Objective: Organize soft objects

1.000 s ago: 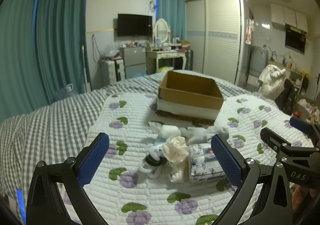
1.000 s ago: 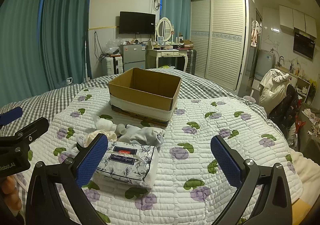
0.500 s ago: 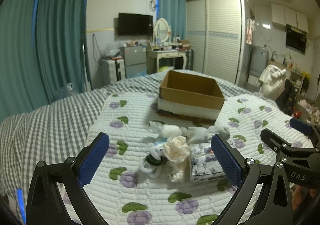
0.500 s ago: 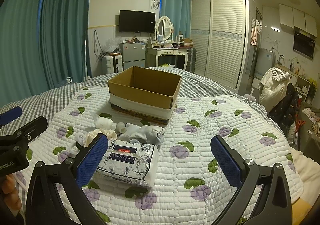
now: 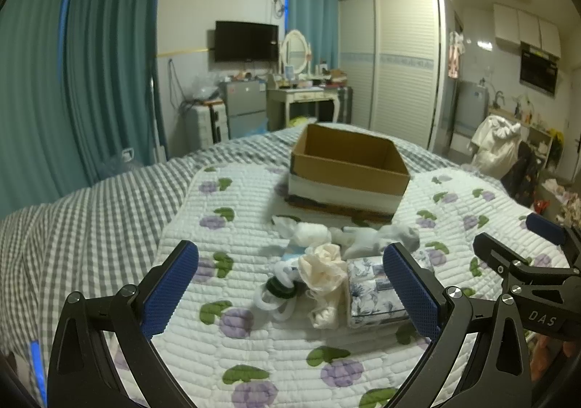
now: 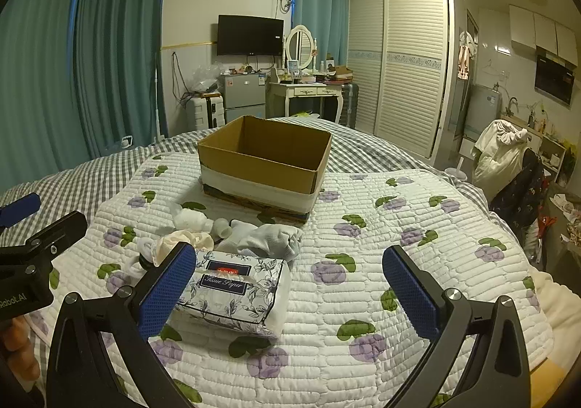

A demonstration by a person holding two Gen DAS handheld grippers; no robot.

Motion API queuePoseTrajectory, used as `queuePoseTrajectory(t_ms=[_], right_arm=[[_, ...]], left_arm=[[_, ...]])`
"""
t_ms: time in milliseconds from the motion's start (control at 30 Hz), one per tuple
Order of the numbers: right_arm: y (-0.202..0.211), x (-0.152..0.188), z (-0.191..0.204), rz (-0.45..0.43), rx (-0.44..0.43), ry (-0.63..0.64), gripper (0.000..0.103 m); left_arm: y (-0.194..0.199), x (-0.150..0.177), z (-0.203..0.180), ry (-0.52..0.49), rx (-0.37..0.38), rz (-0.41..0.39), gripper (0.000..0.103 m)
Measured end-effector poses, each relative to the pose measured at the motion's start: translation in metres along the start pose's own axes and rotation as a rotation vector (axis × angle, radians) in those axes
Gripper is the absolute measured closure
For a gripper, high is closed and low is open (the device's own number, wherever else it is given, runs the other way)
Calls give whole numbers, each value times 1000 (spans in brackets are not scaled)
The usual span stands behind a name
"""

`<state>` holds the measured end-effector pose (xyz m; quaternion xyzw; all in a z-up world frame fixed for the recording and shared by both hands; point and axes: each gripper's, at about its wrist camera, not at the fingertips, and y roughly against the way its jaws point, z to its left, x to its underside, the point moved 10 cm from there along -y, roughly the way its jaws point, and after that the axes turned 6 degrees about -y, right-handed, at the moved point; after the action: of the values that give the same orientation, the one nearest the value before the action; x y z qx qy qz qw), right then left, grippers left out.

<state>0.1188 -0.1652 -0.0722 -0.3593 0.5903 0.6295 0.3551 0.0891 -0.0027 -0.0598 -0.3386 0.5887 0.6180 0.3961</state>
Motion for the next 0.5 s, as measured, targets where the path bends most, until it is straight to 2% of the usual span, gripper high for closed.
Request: queuePoseTrajectory(t_ms=[500], right_arm=[[-1, 4, 2, 7, -3, 6, 0]], left_arm=[[0, 1, 1, 1, 0, 2, 0]])
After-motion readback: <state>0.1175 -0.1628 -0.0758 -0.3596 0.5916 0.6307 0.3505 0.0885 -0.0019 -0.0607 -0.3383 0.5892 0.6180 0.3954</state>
